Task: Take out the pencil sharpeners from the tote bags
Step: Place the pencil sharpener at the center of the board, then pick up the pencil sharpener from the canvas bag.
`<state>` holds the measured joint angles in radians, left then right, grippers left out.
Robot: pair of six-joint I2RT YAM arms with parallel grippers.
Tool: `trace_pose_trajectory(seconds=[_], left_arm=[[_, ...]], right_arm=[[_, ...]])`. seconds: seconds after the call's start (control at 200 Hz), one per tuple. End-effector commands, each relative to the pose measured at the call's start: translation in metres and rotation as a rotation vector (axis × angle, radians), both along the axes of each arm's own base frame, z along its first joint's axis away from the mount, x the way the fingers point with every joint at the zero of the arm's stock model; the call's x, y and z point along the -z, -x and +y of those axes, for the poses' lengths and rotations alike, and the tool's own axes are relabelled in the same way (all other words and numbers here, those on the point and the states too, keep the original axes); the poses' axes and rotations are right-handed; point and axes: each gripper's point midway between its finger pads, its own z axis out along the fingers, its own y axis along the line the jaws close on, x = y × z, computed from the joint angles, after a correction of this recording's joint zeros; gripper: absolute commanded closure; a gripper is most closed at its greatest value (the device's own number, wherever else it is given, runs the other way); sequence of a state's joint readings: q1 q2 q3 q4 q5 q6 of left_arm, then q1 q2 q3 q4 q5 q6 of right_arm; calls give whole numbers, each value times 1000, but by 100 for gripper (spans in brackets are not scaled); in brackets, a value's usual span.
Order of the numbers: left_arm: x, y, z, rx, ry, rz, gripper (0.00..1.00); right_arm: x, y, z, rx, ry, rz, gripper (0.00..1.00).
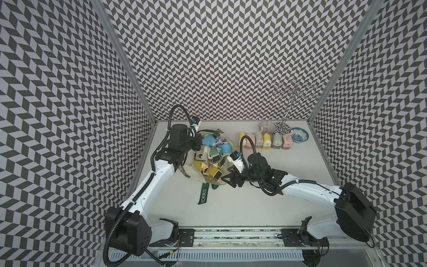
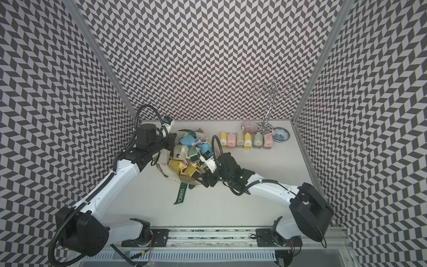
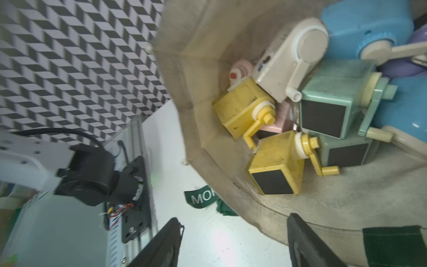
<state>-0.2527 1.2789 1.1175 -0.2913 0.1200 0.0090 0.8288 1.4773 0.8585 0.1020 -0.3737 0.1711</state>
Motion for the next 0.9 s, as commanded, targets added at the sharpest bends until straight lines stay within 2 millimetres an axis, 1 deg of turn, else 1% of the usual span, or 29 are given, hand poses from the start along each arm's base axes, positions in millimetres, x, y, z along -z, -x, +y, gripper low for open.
trace_pose_trajectory(seconds=[0.0,0.065,0.11,0.2,0.325,0.386,0.471,0.516,0.606,0.691,0.751,0.766,0.786,0.896], left_arm=[[-47,-1,-1,12,91,-135,100],[-43,-5,-3,22,110,-111,100],[-42,-6,-4,25,120,-97,100],[-41,-9,-2,23,142,-86,100],[-42,-10,-2,25,169,-81,100],[-44,-9,-4,37,182,-80,100],[-47,-7,-7,53,196,-84,100],[-49,-6,-8,63,203,-85,100],[-52,-4,-10,75,214,-94,100],[-55,-2,-11,81,223,-99,100],[-57,-1,-12,86,225,-102,100],[-56,-1,-11,85,224,-102,100],[-57,-1,-11,86,225,-103,100],[-59,1,-11,88,228,-108,100]], right_arm=[[-31,-22,14,28,-53,-119,25],[-39,-32,18,60,-87,-147,22],[-45,-38,22,92,-125,-127,20],[-59,-39,41,68,-223,-60,20],[-59,-62,56,153,-258,35,20],[-55,-72,62,197,-262,60,19],[-51,-78,72,207,-296,94,19],[-50,-86,75,232,-317,97,19],[-35,-102,84,293,-311,133,18],[-26,-109,103,279,-300,136,18],[-14,-115,117,263,-271,151,18],[-8,-116,120,259,-254,164,18],[-6,-118,124,254,-245,171,18],[4,-120,135,255,-228,166,19]])
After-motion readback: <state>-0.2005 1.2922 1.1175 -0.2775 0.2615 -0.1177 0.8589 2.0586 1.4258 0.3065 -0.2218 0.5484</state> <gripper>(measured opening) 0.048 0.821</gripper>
